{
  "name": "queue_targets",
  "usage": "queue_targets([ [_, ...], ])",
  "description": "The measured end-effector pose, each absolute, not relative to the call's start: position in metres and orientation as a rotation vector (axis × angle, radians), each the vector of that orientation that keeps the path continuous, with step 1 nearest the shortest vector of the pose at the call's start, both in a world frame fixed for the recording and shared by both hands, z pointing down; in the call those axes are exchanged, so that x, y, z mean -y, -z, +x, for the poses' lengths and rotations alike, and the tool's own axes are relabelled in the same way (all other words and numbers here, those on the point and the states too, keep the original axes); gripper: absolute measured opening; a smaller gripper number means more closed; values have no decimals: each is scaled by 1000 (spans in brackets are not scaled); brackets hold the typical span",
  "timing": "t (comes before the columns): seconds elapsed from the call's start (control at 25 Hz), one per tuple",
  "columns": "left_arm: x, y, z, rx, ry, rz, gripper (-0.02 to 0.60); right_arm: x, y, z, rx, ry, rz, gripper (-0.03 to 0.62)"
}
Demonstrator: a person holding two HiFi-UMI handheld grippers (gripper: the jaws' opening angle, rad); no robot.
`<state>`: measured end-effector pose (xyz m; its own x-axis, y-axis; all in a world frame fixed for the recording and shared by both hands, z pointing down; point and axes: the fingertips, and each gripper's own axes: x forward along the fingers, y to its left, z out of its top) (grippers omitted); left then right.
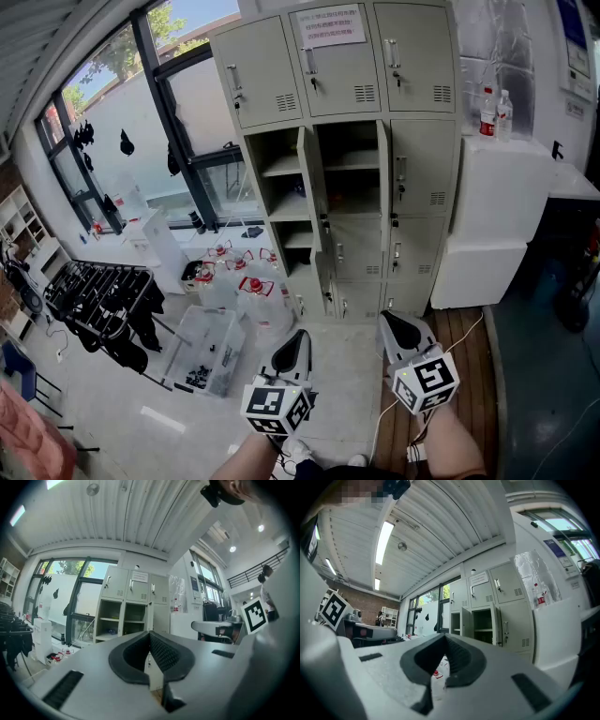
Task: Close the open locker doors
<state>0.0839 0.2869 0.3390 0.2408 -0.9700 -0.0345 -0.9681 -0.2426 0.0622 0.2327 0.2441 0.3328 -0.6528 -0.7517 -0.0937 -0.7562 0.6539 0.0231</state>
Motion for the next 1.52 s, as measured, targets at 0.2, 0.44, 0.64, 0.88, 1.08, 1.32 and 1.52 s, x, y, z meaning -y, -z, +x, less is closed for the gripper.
queue_targets([
  [0.2, -285, -338, 80, 1919, 101, 2454, 2, -243, -332, 228, -2790, -93, -1268, 0],
  [0.44, -282, -337, 74, 1924, 107, 2454, 2, -239, -331, 223, -2780, -81, -1263, 0],
  [0.64, -281, -335, 64, 1927, 133, 2458, 3, -237, -330, 215, -2770, -97, -1277, 2],
  [0.88, -275, -335, 47, 1906, 142, 2468, 77, -235, -328, 197, -2774, -79, -1245, 24],
  [1.08, -265, -333, 32, 1878, 128, 2503, 237, -227, -324, 174, -2777, -93, -1239, 160],
  [1.32, -246, -334, 7, 1848, 116, 2522, 306, -210, -321, 147, -2773, -77, -1264, 205],
  [1.52, -228, -337, -25, 1821, 120, 2529, 313, -193, -319, 121, -2739, -61, -1300, 206],
])
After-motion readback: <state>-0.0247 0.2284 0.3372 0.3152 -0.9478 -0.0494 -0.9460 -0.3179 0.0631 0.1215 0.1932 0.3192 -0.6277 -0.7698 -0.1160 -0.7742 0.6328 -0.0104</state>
